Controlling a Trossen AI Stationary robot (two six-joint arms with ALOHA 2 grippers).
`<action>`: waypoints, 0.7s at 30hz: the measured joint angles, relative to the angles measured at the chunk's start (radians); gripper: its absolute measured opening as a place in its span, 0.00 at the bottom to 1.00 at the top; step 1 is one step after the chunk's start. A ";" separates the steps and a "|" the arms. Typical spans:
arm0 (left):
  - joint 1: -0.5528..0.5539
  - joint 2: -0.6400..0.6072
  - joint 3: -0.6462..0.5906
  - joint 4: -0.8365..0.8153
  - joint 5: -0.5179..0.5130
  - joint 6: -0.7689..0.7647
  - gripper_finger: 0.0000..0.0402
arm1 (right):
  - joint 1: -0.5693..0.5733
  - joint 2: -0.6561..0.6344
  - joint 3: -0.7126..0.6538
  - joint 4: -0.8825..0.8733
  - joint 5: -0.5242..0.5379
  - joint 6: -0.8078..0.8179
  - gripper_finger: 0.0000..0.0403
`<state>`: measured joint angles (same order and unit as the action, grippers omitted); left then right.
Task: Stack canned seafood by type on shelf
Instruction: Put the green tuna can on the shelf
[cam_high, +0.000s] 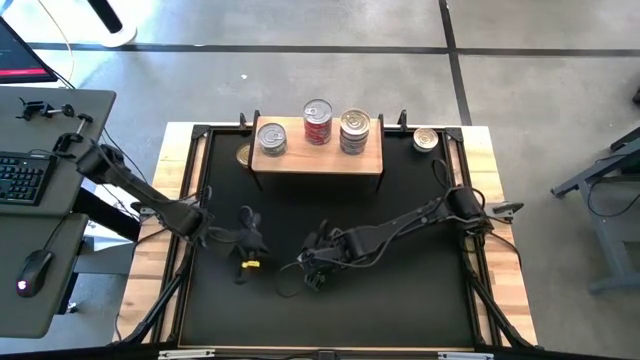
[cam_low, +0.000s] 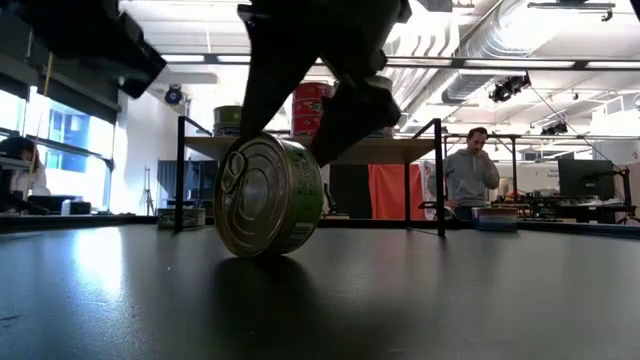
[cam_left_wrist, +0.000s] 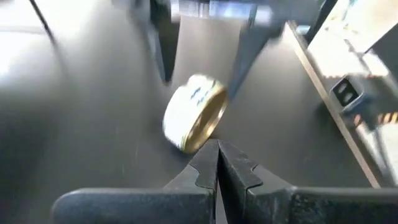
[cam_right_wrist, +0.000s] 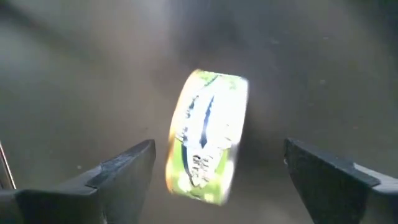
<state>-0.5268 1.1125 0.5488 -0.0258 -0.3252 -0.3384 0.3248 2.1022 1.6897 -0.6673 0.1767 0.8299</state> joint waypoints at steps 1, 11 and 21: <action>0.003 -0.017 0.000 0.009 0.000 0.007 0.00 | 0.000 0.005 0.000 0.008 -0.010 -0.002 0.86; 0.008 -0.263 0.034 -0.007 0.031 0.019 0.00 | 0.000 0.071 0.000 0.028 -0.009 0.005 0.67; -0.039 -0.508 0.095 0.147 0.077 0.050 0.00 | -0.055 0.016 0.113 0.060 0.022 -0.008 0.30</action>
<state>-0.5659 0.6048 0.6435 0.1208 -0.2478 -0.2880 0.2702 2.1185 1.8029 -0.6072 0.1982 0.8218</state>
